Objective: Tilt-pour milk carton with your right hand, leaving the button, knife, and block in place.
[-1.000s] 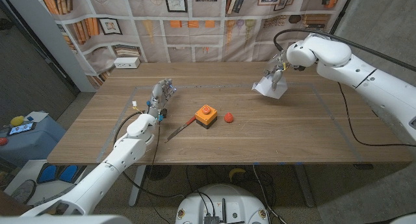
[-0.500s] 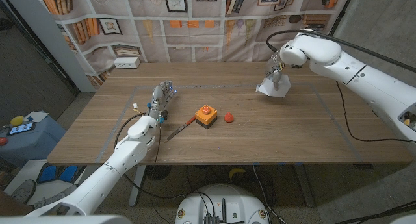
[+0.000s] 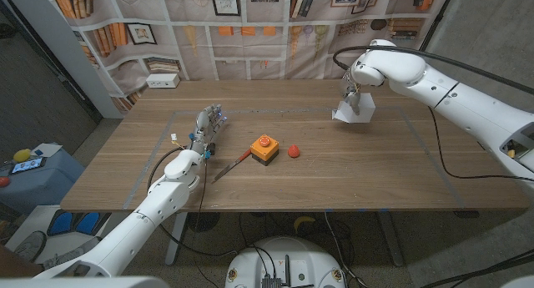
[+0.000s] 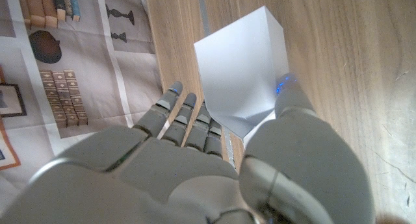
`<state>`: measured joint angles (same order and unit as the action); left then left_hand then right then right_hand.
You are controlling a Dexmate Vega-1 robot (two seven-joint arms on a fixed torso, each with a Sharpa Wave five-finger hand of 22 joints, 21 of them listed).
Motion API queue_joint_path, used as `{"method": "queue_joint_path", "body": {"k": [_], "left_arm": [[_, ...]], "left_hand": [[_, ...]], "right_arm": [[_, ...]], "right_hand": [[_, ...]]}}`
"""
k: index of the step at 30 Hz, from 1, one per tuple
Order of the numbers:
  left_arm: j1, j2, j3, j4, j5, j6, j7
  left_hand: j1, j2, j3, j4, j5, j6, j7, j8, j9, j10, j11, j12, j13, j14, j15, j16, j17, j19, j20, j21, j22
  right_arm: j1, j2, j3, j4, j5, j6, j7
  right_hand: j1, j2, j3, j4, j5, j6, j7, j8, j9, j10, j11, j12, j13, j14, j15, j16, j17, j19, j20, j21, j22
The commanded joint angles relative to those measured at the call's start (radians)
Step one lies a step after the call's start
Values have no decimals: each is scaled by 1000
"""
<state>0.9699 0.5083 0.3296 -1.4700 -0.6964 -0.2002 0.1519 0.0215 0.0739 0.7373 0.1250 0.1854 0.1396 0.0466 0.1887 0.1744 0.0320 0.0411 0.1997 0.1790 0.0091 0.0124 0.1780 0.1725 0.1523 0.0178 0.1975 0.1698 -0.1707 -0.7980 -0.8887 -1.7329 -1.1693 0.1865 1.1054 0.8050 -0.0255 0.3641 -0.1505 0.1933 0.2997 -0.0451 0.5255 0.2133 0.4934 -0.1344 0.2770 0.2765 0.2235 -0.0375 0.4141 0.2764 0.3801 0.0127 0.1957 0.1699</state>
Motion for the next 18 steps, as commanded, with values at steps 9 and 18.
{"method": "queue_joint_path", "body": {"k": [9, 18], "left_arm": [[11, 0, -1, -5, -5, -1, 0], [18, 3, -2, -12, -6, -1, 1]], "left_hand": [[-4, 77, 5, 1, 6, 9, -4, -1, 5, 8, 3, 1, 4, 10, -1, 4, 2, 8, 2, 2, 6], [-4, 77, 6, 1, 6, 9, -4, -2, 5, 9, 2, 0, 4, 10, 0, 3, 2, 8, 2, 2, 6]], "right_arm": [[4, 27, -24, 3, -159, 93, 27], [1, 29, -19, 4, -165, 96, 32]], "right_hand": [[-10, 8, -7, 4, -1, -7, -3, 1, 4, 23, -24, -5, 7, 5, -99, 6, 5, -6, 6, -2, 3], [-14, 9, -10, 5, -2, -12, -3, -1, 4, 24, -26, -7, 8, 6, -100, 7, 5, -8, 6, -3, 3]]}}
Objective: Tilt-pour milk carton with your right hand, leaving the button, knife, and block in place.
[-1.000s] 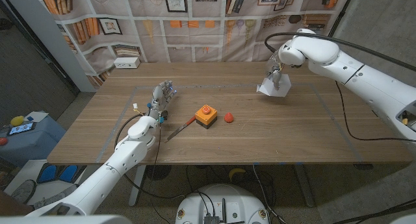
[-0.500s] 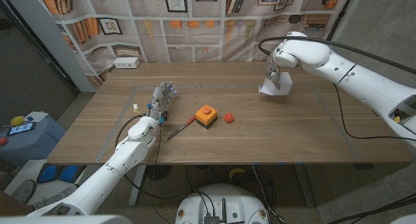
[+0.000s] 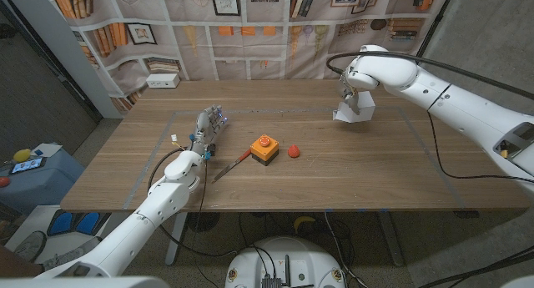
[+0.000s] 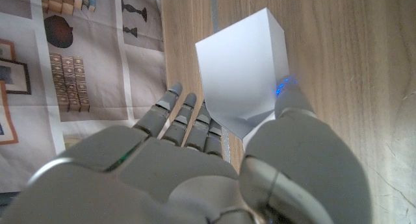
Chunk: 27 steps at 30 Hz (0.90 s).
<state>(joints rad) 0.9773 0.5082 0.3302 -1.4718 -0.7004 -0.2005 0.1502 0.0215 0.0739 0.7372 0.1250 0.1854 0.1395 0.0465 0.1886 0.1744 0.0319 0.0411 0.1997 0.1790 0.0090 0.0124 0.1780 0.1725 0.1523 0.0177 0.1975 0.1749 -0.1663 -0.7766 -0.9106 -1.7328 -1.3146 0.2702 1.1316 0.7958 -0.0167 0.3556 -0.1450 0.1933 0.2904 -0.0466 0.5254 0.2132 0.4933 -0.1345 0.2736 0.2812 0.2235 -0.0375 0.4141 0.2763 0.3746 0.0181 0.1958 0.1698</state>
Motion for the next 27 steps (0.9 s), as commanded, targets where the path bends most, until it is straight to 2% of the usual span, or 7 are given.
{"method": "queue_joint_path", "body": {"k": [1, 14, 27], "left_arm": [[11, 3, -3, -10, -3, -1, 2], [6, 2, 0, -8, -4, 1, -3], [3, 4, 2, -11, -5, 8, -5]], "left_hand": [[-4, 77, 6, 1, 6, 9, -3, -2, 5, 9, 2, 0, 4, 10, 0, 4, 2, 8, 2, 2, 1], [-4, 78, 7, 1, 6, 9, -3, -2, 5, 9, 3, 0, 4, 11, 0, 3, 2, 9, 2, 2, 1], [-4, 78, 8, 1, 6, 9, -2, -2, 5, 10, 3, -1, 4, 11, 1, 3, 2, 8, 2, 2, 1]], "right_arm": [[-3, 6, 1, 3, -26, 12, 6], [-19, -3, 23, -9, 2, 13, 0], [-49, -11, 63, -17, 56, -37, -42]], "right_hand": [[-5, 0, -2, 0, -2, -2, -1, -1, 4, 25, -25, -3, 4, 6, -100, 7, 6, -2, 1, -2, 3], [-10, 3, -5, 0, -2, -3, -2, -1, 4, 24, -27, -5, 6, 6, -102, 7, 6, -3, -2, -2, 3], [-13, 4, -8, -1, -1, 3, -2, 1, 4, 27, -28, -7, 8, 10, -103, 9, 6, -7, 3, -3, 3]]}}
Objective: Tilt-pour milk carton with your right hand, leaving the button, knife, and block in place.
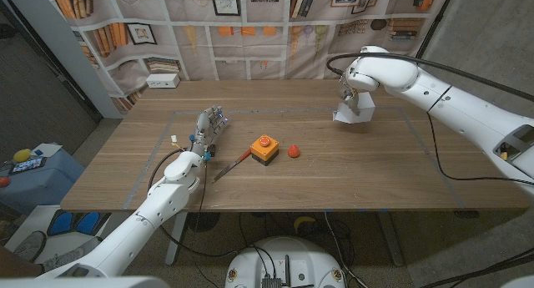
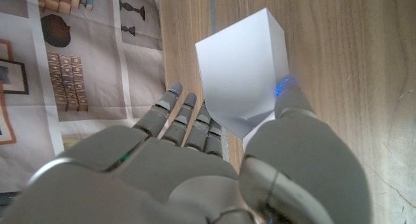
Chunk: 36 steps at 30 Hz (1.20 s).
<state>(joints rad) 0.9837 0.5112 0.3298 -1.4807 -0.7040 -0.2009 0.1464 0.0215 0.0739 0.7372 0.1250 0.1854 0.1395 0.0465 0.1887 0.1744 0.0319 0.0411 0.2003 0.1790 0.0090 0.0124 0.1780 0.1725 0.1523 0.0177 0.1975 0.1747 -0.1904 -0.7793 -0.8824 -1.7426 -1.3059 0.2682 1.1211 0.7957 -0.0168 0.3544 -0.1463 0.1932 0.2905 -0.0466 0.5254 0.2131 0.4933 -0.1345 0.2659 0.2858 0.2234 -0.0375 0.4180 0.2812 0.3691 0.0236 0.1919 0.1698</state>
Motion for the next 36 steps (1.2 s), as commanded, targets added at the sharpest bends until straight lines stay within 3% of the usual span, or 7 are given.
{"method": "queue_joint_path", "body": {"k": [1, 20, 36], "left_arm": [[-3, 1, 3, -3, -2, 9, -2], [-2, -6, 5, 7, -3, 3, -1], [-4, -9, 3, 10, 3, -4, 5]], "left_hand": [[-4, 78, 8, 2, 6, 10, -3, -2, 6, 9, 3, -1, 4, 12, 1, 3, 2, 8, 2, 2, 1], [-4, 79, 10, 2, 6, 10, -2, -3, 6, 11, 5, -1, 4, 13, 1, 3, 2, 9, 4, 2, 1], [-2, 79, 13, 0, 6, 12, -1, -2, 6, 10, 5, -2, 4, 13, 2, 3, 2, 11, 4, 2, 1]], "right_arm": [[-26, -8, 38, -7, 54, -38, -35], [-55, -24, 112, 21, 262, -143, -73], [-115, -73, 174, 21, 448, -258, -189]], "right_hand": [[-13, 4, -7, 0, -1, 4, -1, 2, 4, 27, -27, 1, 3, 12, -103, 6, 2, -1, -4, 1, 3], [-12, 8, -9, -3, -1, 4, -6, 3, 4, 25, -24, -3, 6, 13, -102, 7, 3, -3, -3, 1, 3], [-10, 10, -11, -5, -1, 14, -6, 8, 4, 35, -25, -2, 8, 24, -107, 13, 4, 3, -5, 4, 3]]}}
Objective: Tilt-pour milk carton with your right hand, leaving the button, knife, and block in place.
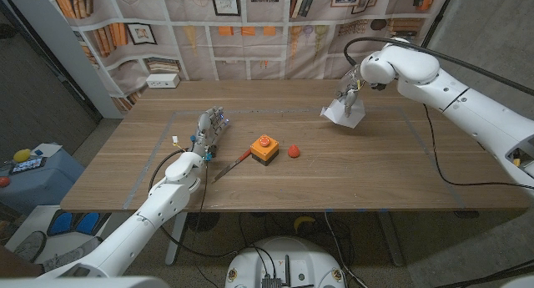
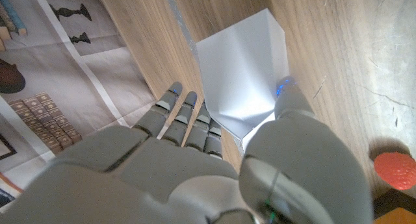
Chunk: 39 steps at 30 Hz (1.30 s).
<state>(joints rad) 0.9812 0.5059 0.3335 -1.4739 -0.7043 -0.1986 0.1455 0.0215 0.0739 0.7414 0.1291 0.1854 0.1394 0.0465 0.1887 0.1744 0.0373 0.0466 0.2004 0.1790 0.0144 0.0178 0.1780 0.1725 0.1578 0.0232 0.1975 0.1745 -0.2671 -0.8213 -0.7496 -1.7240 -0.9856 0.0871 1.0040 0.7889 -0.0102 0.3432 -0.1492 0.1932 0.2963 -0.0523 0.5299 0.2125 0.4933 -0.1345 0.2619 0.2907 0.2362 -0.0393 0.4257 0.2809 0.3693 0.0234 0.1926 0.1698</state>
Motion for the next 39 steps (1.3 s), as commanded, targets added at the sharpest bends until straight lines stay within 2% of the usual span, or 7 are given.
{"method": "queue_joint_path", "body": {"k": [1, 13, 25, 39], "left_arm": [[-2, -3, -1, 3, 3, -5, 7], [-6, -2, -1, 7, 0, 1, 4], [-13, -8, 1, 17, -2, 0, 0], [2, 0, -3, -9, -2, 7, 15]], "left_hand": [[-2, 79, 9, -4, 6, 11, -2, -3, 6, 5, -1, -2, 4, 8, -4, 3, 2, 5, -1, 2, 1], [-1, 79, 10, -5, 6, 10, -3, -3, 6, 7, 0, -1, 4, 8, -4, 2, 1, 6, -1, 2, 1], [-1, 79, 12, -6, 6, 10, -3, -3, 6, 6, 2, -2, 4, 8, -4, 2, 1, 5, -2, 1, 1], [0, 79, 13, -7, 6, 11, -4, -3, 6, 6, 0, -2, 4, 8, -3, 2, 1, 6, 0, 2, 2]], "right_arm": [[-42, -35, 44, 2, 139, -82, -80], [-97, -74, 80, -14, 247, -156, -189], [-165, -105, 121, -22, 367, -193, -345], [-256, -112, 161, 14, 539, -180, -542]], "right_hand": [[-4, 4, 0, -2, -1, 8, 4, 3, 4, 34, -24, 1, 4, 11, -105, 5, 5, 3, -5, 3, 3], [-2, 1, -3, -5, 0, 4, 7, 2, 4, 34, -24, -1, 6, 16, -104, 6, 5, 8, -8, 5, 3], [3, -2, -4, -9, 1, 3, 8, 2, 4, 34, -23, -2, 7, 17, -102, 6, 4, 13, -9, 6, 3], [11, 0, -3, -11, 1, 2, 10, 2, 3, 35, -22, -4, 9, 14, -96, 5, 5, 7, -3, 2, 3]]}}
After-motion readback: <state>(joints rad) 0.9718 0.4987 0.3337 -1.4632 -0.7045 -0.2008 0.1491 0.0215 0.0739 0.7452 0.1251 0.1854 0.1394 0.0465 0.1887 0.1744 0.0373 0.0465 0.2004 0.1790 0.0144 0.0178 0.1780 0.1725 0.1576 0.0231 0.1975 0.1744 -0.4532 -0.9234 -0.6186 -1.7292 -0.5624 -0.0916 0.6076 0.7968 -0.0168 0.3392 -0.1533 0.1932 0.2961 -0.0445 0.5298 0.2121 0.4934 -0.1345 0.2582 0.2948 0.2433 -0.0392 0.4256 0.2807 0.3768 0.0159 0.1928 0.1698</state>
